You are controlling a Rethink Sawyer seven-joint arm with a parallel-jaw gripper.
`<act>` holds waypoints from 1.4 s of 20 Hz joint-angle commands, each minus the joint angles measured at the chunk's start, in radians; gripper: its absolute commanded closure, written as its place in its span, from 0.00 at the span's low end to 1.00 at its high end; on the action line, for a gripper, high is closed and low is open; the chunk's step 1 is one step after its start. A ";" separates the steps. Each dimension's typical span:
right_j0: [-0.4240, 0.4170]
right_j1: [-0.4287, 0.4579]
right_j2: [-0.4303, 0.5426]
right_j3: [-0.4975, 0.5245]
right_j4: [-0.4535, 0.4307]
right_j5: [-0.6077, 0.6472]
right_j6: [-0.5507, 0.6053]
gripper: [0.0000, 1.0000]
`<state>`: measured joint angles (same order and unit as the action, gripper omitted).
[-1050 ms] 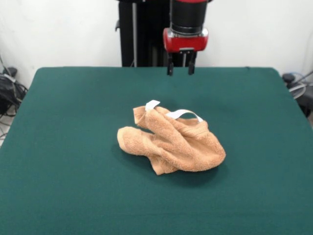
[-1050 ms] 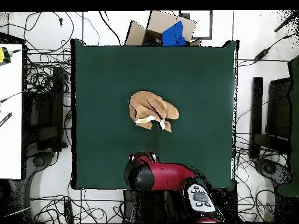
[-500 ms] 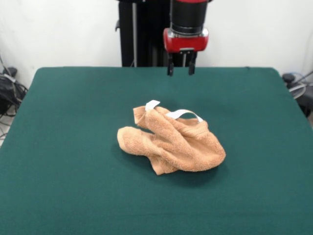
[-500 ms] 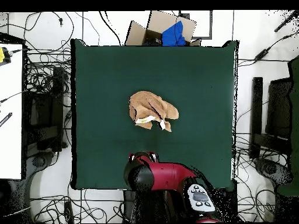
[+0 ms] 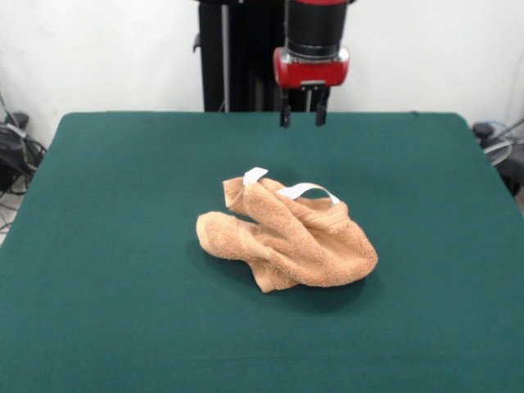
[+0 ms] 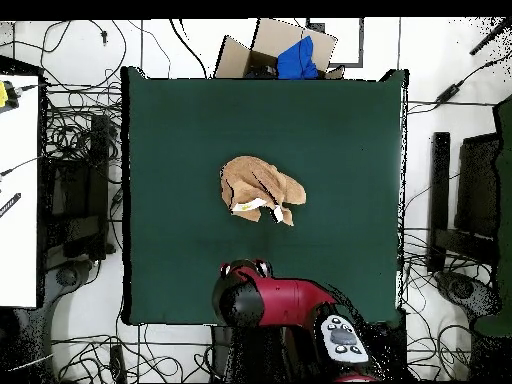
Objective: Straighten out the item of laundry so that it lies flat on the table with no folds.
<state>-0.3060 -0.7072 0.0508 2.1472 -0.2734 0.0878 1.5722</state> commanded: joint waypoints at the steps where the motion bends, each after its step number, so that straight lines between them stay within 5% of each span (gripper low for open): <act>1: 0.006 0.040 0.051 -0.074 0.034 0.089 0.126 0.00; 28: 0.016 0.013 0.084 -0.189 0.065 0.250 0.107 0.00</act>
<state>-0.3060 -0.7068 0.0543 2.0447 -0.2576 0.2462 1.5722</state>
